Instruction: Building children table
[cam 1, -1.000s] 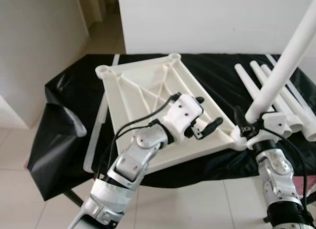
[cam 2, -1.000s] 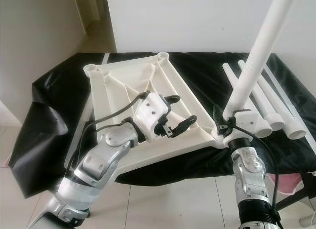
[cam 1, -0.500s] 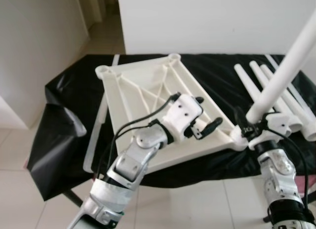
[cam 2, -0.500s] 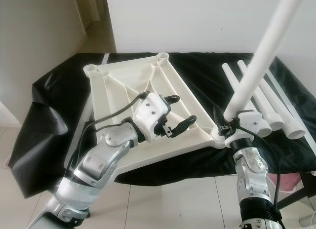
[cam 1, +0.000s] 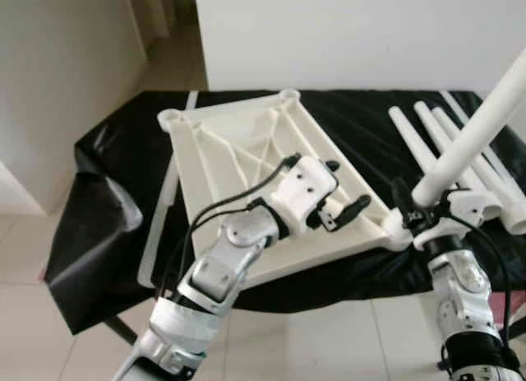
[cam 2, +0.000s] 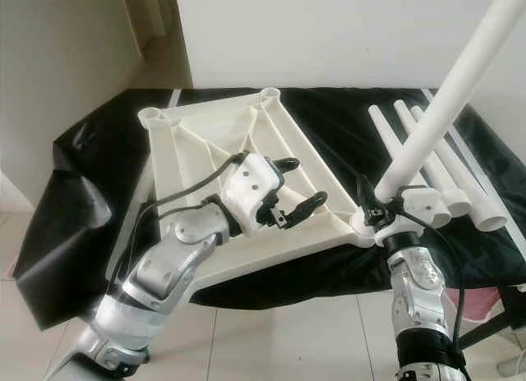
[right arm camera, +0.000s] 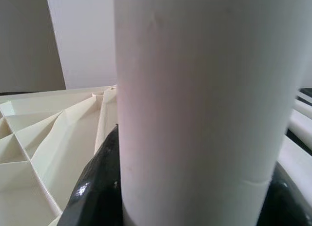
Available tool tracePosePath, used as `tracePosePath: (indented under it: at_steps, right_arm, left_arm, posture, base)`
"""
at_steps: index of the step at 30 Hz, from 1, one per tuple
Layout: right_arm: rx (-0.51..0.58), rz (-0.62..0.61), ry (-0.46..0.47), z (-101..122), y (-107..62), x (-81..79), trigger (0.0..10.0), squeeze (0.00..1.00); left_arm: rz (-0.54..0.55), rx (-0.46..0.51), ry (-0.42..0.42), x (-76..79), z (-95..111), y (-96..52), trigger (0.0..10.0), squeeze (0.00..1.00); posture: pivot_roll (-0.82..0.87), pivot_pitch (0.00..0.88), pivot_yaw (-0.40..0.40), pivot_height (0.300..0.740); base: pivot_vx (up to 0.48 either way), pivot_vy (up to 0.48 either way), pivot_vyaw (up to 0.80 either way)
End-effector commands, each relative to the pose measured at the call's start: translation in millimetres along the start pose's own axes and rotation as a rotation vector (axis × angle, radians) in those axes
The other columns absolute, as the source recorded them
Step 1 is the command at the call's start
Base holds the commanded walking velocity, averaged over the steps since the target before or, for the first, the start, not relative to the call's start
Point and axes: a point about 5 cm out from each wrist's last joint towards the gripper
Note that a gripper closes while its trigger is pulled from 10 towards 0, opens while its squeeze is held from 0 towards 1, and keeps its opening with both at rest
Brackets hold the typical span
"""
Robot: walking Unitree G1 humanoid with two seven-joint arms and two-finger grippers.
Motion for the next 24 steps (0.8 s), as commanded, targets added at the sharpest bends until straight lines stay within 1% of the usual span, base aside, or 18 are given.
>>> tracePosePath:
  at_steps: [1, 2, 4, 5, 8, 10, 11, 13, 15, 17, 18, 19, 20, 21, 23, 24]
  right_arm:
    - [-0.119, 0.039, 0.029, -21, -8.1, -14.0, 10.0, 0.0]
    - [-0.15, 0.017, 0.002, -23, -7.2, -15.7, 10.0, 0.0]
    - [-0.226, -0.094, -0.06, -26, -4.4, -21.2, 10.0, 0.0]
    - [-0.247, -0.139, -0.071, -27, -3.7, -23.4, 10.0, 0.0]
    - [-0.29, -0.241, -0.054, -29, -2.3, -28.6, 10.0, 0.0]
    - [-0.299, -0.26, -0.055, -29, -2.1, -29.6, 10.0, 0.0]
    - [-0.272, -0.29, -0.043, -23, 0.9, -38.0, 10.0, 0.0]
    - [-0.263, -0.301, -0.036, -21, 1.8, -41.2, 10.0, 0.0]
    - [-0.261, -0.345, -0.017, -18, 1.7, -49.8, 10.0, 0.0]
    - [-0.273, -0.421, 0.012, -16, -0.3, -57.1, 10.0, 0.0]
    - [-0.273, -0.421, 0.012, -16, -0.3, -57.1, 10.0, 0.0]
    - [-0.28, -0.445, 0.027, -16, -1.2, -59.3, 10.0, 0.0]
    - [-0.295, -0.5, 0.026, -16, -3.3, -60.3, 10.0, 0.0]
    - [-0.295, -0.5, 0.026, -16, -3.3, -60.3, 10.0, 0.0]
    - [-0.336, -0.612, 0.047, -16, -6.9, -61.5, 10.0, 0.0]
    - [-0.336, -0.612, 0.047, -16, -6.9, -61.5, 10.0, 0.0]
  left_arm:
    - [-0.038, 0.001, 0.016, 1.2, 5, 0.4, 10.0, 0.0]
    - [-0.037, 0.001, 0.015, 1.3, 5, 0.4, 10.0, 0.0]
    - [-0.034, 0.003, 0.011, 1.5, 5, 0.3, 10.0, 0.0]
    - [-0.034, 0.004, 0.01, 1.6, 5, 0.4, 10.0, 0.0]
    - [-0.034, 0.005, 0.01, 2.4, 5, 0.5, 10.0, 0.0]
    - [-0.034, 0.005, 0.01, 2.6, 5, 0.6, 10.0, 0.0]
    - [-0.034, 0.007, 0.009, 2.7, 5, 0.7, 10.0, 0.0]
    - [-0.035, 0.008, 0.008, 2.8, 5, 0.8, 10.0, 0.0]
    - [-0.036, 0.009, 0.006, 3.8, 5, 0.8, 10.0, 0.0]
    - [-0.037, 0.01, 0.005, 4.7, 5, 0.8, 10.0, 0.0]
    - [-0.037, 0.01, 0.005, 4.7, 5, 0.8, 10.0, 0.0]
    - [-0.037, 0.01, 0.005, 5.0, 5, 0.7, 10.0, 0.0]
    - [-0.037, 0.011, 0.004, 5.3, 5, 0.8, 10.0, 0.0]
    - [-0.037, 0.011, 0.004, 5.3, 5, 0.8, 10.0, 0.0]
    - [-0.038, 0.012, 0.003, 5.6, 5, 1.1, 10.0, 0.0]
    - [-0.038, 0.012, 0.003, 5.6, 5, 1.1, 10.0, 0.0]
  posture:
    - [-0.09, 0.02, 0.025, 0.74]
    - [-0.09, 0.02, 0.023, 0.74]
    - [-0.09, 0.022, 0.019, 0.74]
    - [-0.09, 0.022, 0.019, 0.74]
    - [-0.09, 0.021, 0.014, 0.74]
    - [-0.09, 0.021, 0.014, 0.74]
    - [-0.09, 0.021, 0.012, 0.74]
    - [-0.09, 0.02, 0.011, 0.74]
    - [-0.09, 0.016, 0.005, 0.74]
    - [-0.08, 0.015, 0.002, 0.74]
    - [-0.08, 0.015, 0.002, 0.74]
    - [-0.08, 0.015, 0.002, 0.74]
    - [-0.08, 0.014, -0.002, 0.74]
    - [-0.08, 0.014, -0.002, 0.74]
    - [-0.08, 0.012, -0.003, 0.74]
    - [-0.08, 0.012, -0.003, 0.74]
  base:
    - [0.0, 0.0, 0.0]
    - [0.0, 0.0, 0.0]
    - [0.0, 0.0, 0.0]
    - [0.0, 0.0, 0.0]
    - [0.0, 0.0, 0.0]
    - [0.0, 0.0, 0.0]
    - [0.0, 0.0, 0.0]
    - [0.0, 0.0, 0.0]
    - [0.0, 0.0, 0.0]
    - [0.0, 0.0, 0.0]
    - [0.0, 0.0, 0.0]
    - [0.0, 0.0, 0.0]
    - [0.0, 0.0, 0.0]
    - [0.0, 0.0, 0.0]
    - [0.0, 0.0, 0.0]
    - [0.0, 0.0, 0.0]
Point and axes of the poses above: a point about 5 cm out from each wrist's last joint towards the gripper, its own y axis pointing out of the wrist towards the gripper, its own z axis along the axis of the wrist's last joint, x = y × z, and after that the axes turned 9 degrees about -y, right-handed
